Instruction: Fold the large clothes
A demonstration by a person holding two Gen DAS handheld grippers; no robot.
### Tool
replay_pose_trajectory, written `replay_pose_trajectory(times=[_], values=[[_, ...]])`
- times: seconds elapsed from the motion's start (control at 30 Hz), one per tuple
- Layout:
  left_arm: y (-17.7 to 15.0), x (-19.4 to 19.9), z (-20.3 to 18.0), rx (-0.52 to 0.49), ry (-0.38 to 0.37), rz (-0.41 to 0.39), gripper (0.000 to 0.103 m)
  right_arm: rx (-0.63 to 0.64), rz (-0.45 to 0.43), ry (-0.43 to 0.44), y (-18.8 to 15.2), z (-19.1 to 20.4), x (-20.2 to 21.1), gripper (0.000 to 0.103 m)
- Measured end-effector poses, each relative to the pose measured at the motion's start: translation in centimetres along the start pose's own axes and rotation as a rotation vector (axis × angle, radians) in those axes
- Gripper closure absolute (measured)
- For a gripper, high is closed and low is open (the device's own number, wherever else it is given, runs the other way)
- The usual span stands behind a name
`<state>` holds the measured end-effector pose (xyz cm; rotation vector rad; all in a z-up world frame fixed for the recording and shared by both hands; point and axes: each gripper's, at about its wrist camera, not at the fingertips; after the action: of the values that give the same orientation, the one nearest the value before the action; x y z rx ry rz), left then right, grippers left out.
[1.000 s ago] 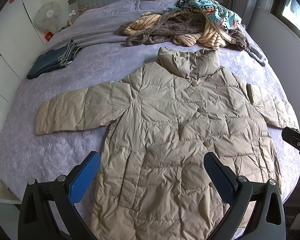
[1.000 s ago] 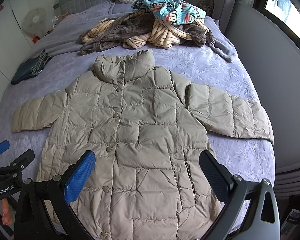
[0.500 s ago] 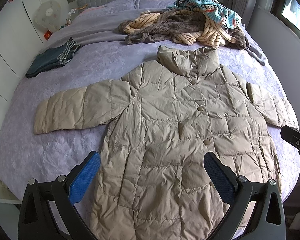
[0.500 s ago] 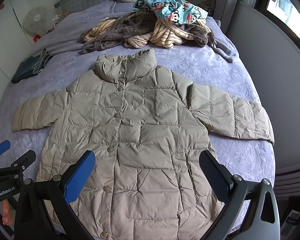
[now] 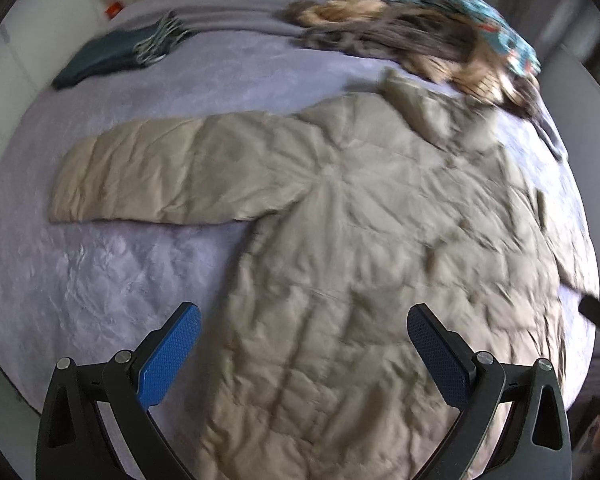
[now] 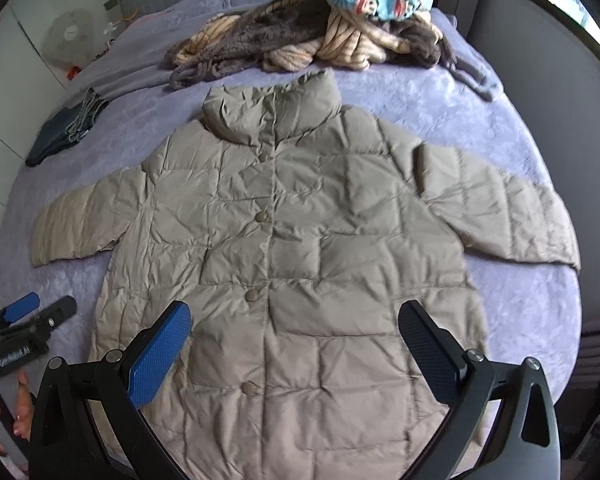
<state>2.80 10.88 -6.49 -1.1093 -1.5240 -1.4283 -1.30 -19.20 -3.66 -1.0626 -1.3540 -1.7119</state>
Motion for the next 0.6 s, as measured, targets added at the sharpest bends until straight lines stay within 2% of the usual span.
replay_pose_trajectory(times=[0.07, 0.17, 0.27, 0.33, 0.5, 0.6], values=[[0.5, -1.7, 2.8, 0.069, -0.035, 0.001, 0.000, 0.017, 0.023, 0.051, -0.3, 1.3, -1.3, 0.000], [1.0, -4.7, 7.9, 0.208, -0.131, 0.007, 0.000, 0.037, 0.079, 0.140, -1.0, 3.6, -3.4, 0.000], [1.4, -7.4, 12.2, 0.331, -0.185, -0.007, 0.000, 0.070, 0.166, 0.170, -1.9, 6.1, -5.6, 0.000], [1.7, -8.9, 14.7, 0.392, -0.203, -0.023, 0.007, 0.082, 0.213, 0.191, -2.4, 7.7, -7.0, 0.000], [2.7, -13.0, 20.3, 0.516, -0.236, -0.036, 0.007, 0.093, 0.270, 0.196, -3.2, 10.2, -9.6, 0.000], [3.5, -14.3, 23.1, 0.556, -0.232, -0.070, 0.008, 0.097, 0.270, 0.199, -3.2, 11.2, -10.7, 0.000]])
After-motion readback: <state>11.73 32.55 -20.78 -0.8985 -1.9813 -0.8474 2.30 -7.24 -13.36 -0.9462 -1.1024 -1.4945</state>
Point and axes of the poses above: each gripper's, at about its wrist camera, not at the fingertips, and x roughly against the way its jaws point, z to its left, y to its top, and after that the axes turned 5 degrees about -x, right-handed
